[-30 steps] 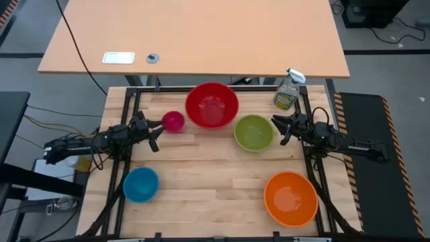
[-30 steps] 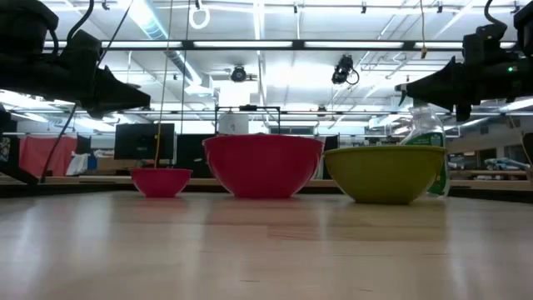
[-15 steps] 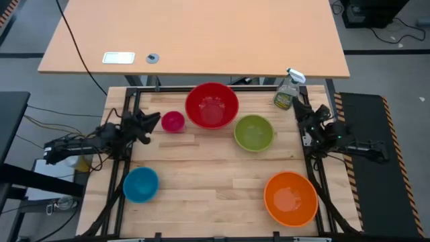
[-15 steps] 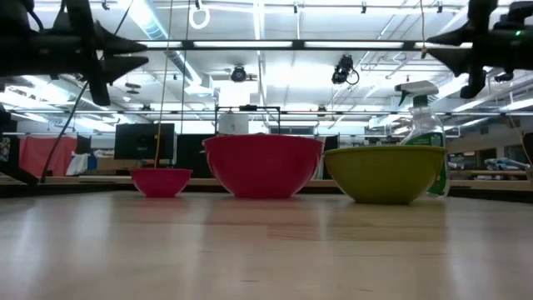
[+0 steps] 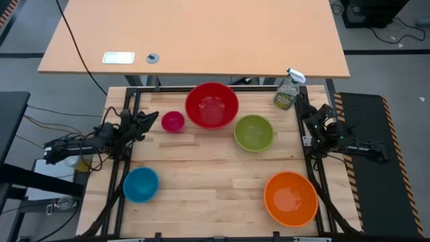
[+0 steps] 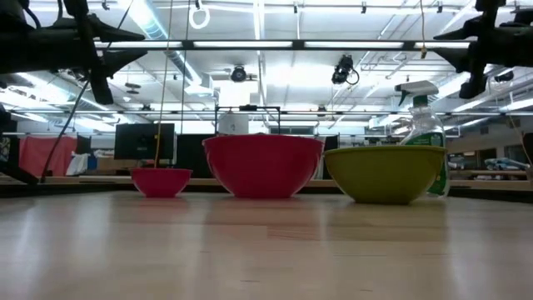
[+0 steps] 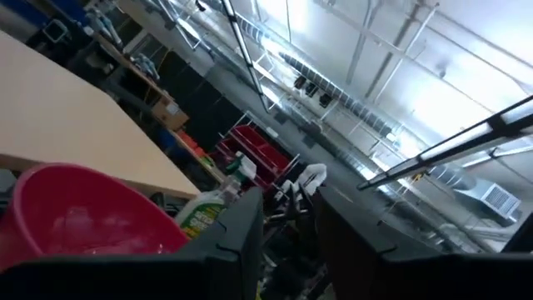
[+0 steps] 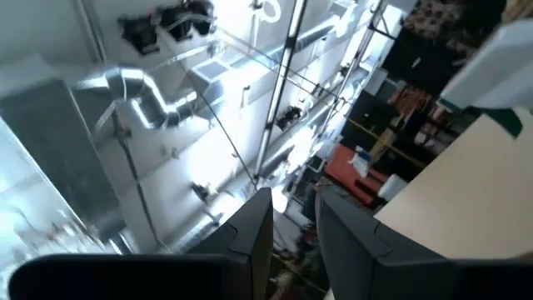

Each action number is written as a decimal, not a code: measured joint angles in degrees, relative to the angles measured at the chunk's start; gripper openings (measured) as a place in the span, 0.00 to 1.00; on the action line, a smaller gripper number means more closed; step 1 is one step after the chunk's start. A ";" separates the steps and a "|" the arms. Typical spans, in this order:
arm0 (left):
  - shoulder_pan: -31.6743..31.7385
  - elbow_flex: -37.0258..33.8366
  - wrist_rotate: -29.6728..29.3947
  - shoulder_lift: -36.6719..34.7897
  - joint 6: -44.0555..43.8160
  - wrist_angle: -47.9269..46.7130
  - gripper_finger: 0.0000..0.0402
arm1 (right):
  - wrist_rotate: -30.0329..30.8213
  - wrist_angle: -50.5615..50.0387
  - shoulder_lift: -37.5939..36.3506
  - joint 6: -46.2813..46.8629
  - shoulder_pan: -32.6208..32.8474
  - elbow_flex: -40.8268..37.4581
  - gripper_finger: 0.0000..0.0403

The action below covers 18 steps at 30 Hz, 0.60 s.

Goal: Nest bowls inside each other
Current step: Stack the orange bowl on top of the red bowl

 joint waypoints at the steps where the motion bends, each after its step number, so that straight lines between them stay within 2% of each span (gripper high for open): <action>1: 0.00 0.00 -0.04 0.01 -0.72 1.00 0.28 | 0.00 -0.05 0.00 2.45 0.00 0.00 0.25; 5: 0.04 0.33 -3.40 0.43 -0.80 4.45 0.28 | -4.15 -5.78 0.06 3.70 0.02 1.83 0.25; 8: 0.04 2.59 -5.41 1.81 -0.07 2.15 0.28 | -7.86 -20.64 1.54 6.02 0.11 7.80 0.24; 11: 0.04 6.81 -6.56 5.26 0.45 -3.09 0.28 | -14.38 -39.72 5.62 6.83 0.11 17.12 0.22; 14: 0.04 12.39 -6.70 10.60 0.64 -10.43 0.30 | -25.33 -58.61 12.64 6.33 0.07 27.07 0.21; 18: 0.04 20.25 -6.80 18.00 2.43 -18.59 0.37 | -49.72 -78.33 22.51 -0.84 0.10 37.23 0.21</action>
